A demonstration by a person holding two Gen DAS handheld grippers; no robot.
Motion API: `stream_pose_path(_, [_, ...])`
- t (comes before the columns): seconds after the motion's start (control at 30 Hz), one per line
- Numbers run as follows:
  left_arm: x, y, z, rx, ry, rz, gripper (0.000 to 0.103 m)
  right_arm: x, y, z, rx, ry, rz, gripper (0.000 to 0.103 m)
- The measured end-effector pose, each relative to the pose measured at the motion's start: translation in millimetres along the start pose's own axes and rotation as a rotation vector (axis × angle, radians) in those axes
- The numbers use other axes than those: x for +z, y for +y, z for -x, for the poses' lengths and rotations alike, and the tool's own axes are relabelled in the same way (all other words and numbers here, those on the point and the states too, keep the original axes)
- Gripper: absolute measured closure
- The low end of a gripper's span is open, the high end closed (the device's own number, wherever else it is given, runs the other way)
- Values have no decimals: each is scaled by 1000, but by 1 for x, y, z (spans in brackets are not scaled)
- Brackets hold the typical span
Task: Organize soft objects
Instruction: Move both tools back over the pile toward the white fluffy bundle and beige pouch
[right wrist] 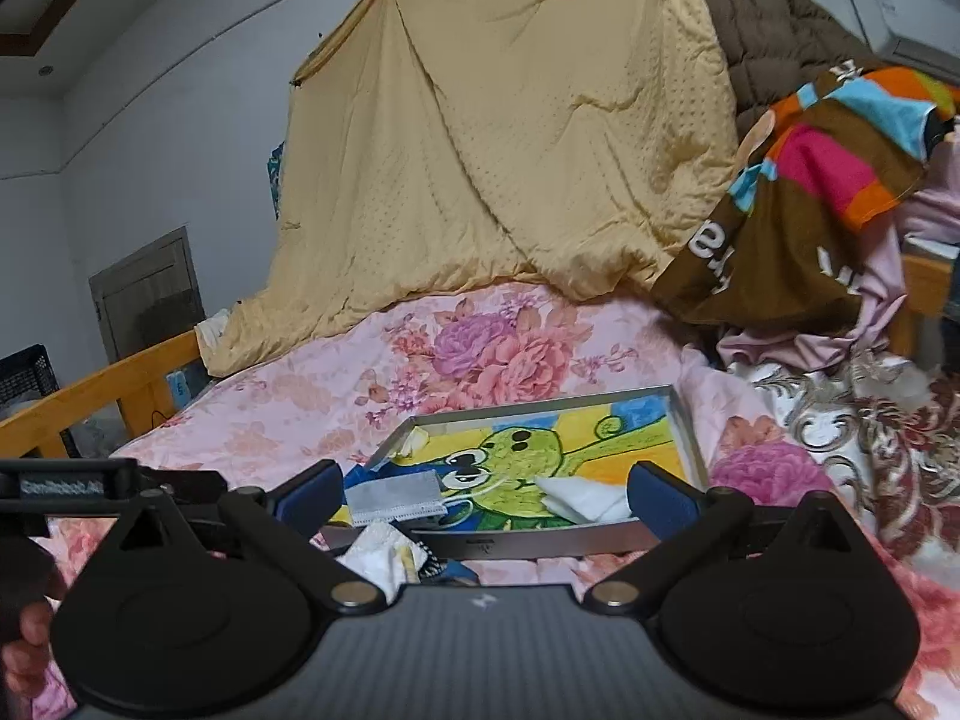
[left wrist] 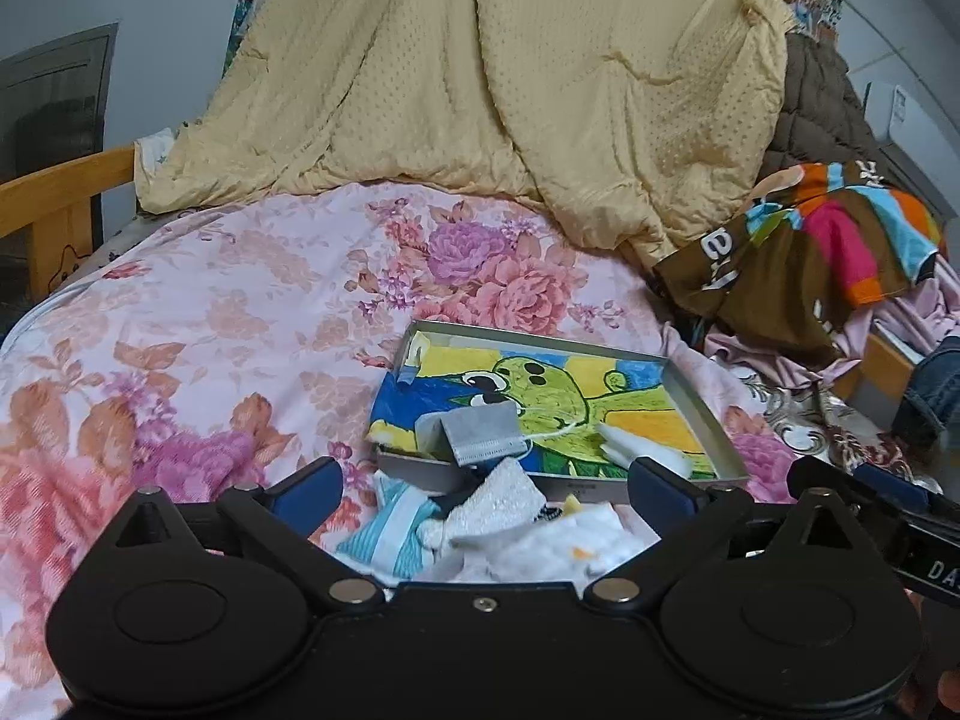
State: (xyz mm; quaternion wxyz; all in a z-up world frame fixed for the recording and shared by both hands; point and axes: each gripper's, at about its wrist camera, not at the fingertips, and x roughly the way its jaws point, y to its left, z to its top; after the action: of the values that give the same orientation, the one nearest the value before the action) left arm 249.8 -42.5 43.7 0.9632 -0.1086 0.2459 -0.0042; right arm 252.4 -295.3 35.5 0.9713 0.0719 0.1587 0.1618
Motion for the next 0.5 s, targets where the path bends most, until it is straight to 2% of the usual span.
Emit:
stream_pose_path(0.2, [-21,5,30,-24,-16,-24,1,-13,5,32,-16,-31,-23,0])
stream_pose_path(0.5, [-51,14,63,-58,-39,-47,1,-38,23,69,-26,-21,-22,0])
